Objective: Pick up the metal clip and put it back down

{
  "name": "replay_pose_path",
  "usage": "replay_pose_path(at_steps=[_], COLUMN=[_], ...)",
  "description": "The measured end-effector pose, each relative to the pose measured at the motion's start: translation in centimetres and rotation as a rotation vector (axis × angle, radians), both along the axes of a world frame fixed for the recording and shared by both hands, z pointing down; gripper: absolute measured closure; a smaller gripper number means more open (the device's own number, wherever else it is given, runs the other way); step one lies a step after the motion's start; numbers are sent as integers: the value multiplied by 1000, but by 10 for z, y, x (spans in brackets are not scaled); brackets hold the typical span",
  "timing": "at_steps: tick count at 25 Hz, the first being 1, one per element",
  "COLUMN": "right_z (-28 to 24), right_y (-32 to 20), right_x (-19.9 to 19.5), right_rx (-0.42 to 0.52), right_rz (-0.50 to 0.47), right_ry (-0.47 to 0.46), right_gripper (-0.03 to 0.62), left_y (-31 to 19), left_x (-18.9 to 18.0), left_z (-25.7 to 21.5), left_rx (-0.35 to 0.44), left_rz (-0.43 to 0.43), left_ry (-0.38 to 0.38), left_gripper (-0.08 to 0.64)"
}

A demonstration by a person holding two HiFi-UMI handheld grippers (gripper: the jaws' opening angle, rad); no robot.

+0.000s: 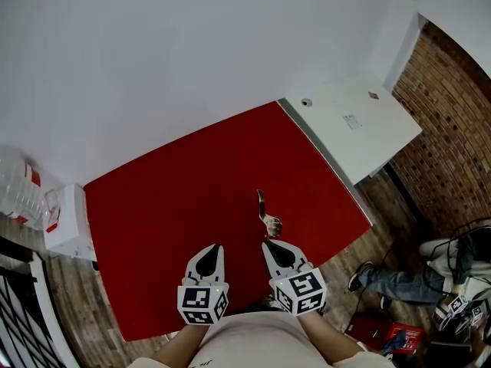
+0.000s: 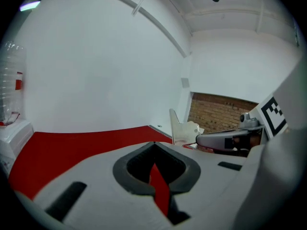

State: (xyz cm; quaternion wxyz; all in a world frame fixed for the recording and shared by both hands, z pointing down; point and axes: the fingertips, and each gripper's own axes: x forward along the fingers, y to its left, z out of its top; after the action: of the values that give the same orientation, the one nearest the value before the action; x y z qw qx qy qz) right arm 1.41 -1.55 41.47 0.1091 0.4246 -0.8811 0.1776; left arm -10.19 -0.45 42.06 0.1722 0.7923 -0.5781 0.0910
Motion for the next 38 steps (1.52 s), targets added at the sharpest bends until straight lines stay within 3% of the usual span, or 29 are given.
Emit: replay_pose_path(at_steps=[38], right_z=[11], right_y=[-9], right_x=[-3], right_rx=[-35], right_rz=[1], right_ry=[3], right_gripper=[586], left_y=[-8], left_x=[-14], left_z=[6], left_rx=[-6], left_rz=[-27], left_ry=[-3], left_gripper=[555])
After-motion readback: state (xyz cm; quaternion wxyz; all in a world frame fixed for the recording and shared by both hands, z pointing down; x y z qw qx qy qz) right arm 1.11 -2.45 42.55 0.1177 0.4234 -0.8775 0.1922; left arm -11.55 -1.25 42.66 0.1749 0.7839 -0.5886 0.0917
